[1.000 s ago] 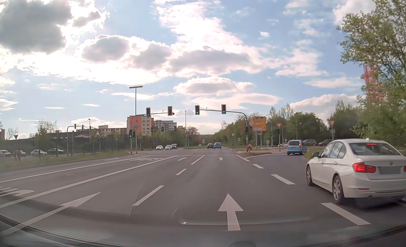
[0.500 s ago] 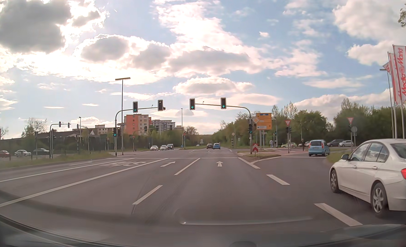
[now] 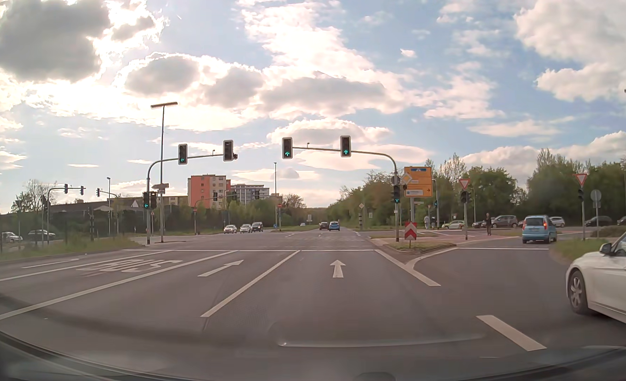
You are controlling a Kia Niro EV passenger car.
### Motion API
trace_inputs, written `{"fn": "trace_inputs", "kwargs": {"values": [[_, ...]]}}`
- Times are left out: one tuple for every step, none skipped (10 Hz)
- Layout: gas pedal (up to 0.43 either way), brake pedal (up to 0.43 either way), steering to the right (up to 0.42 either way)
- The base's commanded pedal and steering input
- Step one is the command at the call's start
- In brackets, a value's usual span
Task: Follow the waypoints while adhering to traffic rules and regulations
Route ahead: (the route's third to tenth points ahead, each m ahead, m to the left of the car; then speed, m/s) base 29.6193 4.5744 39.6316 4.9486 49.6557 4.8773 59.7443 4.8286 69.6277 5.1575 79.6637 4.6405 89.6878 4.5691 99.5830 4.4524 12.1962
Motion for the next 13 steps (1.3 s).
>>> {"fn": "trace_inputs", "kwargs": {"values": [[0.110, 0.000, -0.001], [0.110, 0.000, -0.001], [0.110, 0.000, -0.001], [0.110, 0.000, -0.001], [0.110, 0.000, -0.001], [0.110, 0.000, -0.001], [0.110, 0.000, -0.001], [0.110, 0.000, -0.001], [0.110, 0.000, -0.001], [0.110, 0.000, -0.001], [0.110, 0.000, -0.001], [0.110, 0.000, -0.001], [0.110, 0.000, -0.001]]}}
